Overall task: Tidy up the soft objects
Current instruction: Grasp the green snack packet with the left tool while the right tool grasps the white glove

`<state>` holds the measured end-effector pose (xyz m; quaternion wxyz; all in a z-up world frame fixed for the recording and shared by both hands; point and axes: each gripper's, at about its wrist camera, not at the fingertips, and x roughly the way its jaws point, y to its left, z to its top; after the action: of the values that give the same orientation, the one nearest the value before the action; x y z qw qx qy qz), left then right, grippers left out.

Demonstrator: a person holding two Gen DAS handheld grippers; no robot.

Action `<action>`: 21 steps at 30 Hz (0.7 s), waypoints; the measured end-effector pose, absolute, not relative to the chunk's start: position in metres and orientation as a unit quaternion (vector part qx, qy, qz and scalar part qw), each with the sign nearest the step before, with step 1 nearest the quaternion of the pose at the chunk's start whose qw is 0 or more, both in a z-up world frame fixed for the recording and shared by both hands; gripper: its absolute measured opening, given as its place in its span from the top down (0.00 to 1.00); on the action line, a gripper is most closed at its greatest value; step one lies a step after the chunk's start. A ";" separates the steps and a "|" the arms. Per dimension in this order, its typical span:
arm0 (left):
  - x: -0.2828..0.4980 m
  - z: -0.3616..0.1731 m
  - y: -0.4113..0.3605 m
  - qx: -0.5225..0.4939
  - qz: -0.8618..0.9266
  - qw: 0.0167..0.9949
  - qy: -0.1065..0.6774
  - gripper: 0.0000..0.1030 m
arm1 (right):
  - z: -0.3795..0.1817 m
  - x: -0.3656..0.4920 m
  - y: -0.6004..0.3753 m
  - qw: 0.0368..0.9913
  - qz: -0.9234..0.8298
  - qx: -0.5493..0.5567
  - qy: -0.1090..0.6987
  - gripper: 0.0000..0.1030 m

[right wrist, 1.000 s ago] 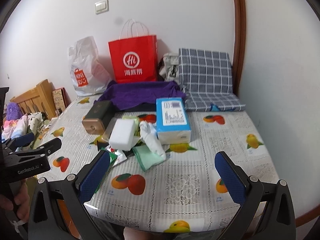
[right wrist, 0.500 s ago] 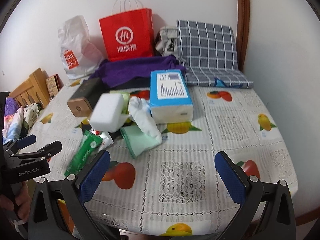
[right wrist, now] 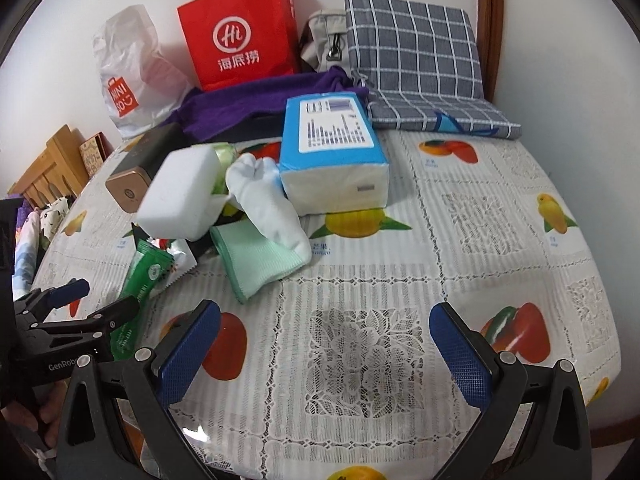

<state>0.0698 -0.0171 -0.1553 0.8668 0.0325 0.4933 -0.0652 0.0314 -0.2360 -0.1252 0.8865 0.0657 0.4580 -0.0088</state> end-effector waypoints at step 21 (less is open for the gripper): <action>0.079 -0.160 -0.004 0.067 -0.085 0.867 0.486 0.73 | -0.131 0.080 -0.224 0.897 0.013 0.056 0.438 0.15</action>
<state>0.0789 -0.0041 -0.1598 0.8671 0.0667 0.4862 -0.0851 0.0796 -0.2236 -0.1309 0.8972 0.0563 0.4377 0.0130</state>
